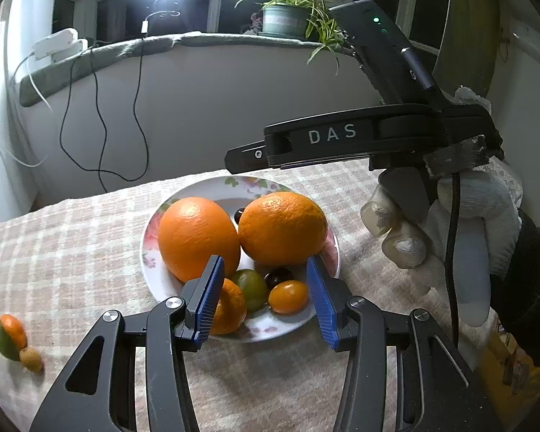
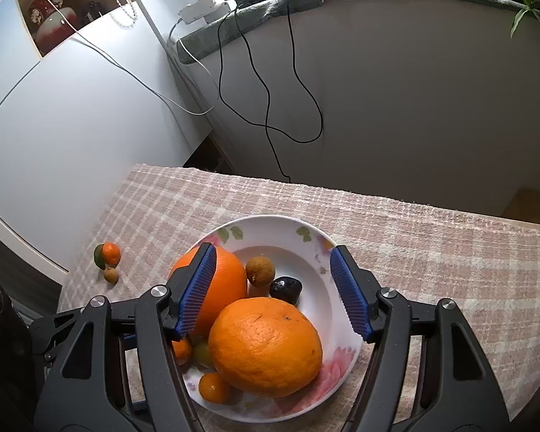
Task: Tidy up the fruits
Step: 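Open both tools to release the small orange fruit and plum onto the plate, then move both open tools back to the leafy mandarin and small brown fruit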
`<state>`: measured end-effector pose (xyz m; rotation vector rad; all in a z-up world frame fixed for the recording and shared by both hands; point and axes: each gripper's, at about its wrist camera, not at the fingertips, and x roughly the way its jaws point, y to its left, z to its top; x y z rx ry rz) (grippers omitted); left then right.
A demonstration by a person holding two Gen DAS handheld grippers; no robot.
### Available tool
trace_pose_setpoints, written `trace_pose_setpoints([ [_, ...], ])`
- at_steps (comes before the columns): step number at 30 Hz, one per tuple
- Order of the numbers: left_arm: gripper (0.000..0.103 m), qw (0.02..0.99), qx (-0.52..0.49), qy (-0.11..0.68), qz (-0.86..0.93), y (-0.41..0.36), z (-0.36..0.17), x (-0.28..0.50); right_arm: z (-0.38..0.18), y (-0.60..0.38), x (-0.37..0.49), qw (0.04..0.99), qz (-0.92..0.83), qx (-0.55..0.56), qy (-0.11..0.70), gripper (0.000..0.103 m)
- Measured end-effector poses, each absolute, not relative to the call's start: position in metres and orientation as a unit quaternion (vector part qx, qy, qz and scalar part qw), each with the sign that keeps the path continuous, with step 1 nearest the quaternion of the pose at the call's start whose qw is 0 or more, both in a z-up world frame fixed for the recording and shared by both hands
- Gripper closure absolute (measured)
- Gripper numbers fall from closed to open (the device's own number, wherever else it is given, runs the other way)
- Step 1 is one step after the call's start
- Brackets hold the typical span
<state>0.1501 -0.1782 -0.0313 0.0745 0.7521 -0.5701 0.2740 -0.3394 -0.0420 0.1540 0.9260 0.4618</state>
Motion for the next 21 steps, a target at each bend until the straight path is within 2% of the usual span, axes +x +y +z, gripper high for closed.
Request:
trace_pose_setpoints([
  [4, 0.057, 0.891, 0.031, 0.362, -0.272, -0.173, -0.029, 0.148, -0.035, -0.338, 0.270, 0.869, 0.220, 0.073, 0.438, 0.034],
  [6, 0.053, 0.892, 0.028, 0.361, -0.270, -0.169, -0.028, 0.147, -0.031, -0.337, 0.267, 0.870, 0.218, 0.071, 0.435, 0.033],
  [8, 0.045, 0.894, 0.024, 0.360, -0.266, -0.164, -0.027, 0.145, -0.027, -0.336, 0.264, 0.873, 0.217, 0.069, 0.431, 0.028],
  [10, 0.045, 0.895, 0.018, 0.360, -0.262, -0.159, -0.025, 0.144, -0.022, -0.335, 0.260, 0.876, 0.217, 0.067, 0.426, 0.023],
  [21, 0.038, 0.903, -0.007, 0.362, -0.232, -0.124, -0.021, 0.137, -0.007, -0.310, 0.241, 0.879, 0.228, 0.049, 0.416, 0.015],
])
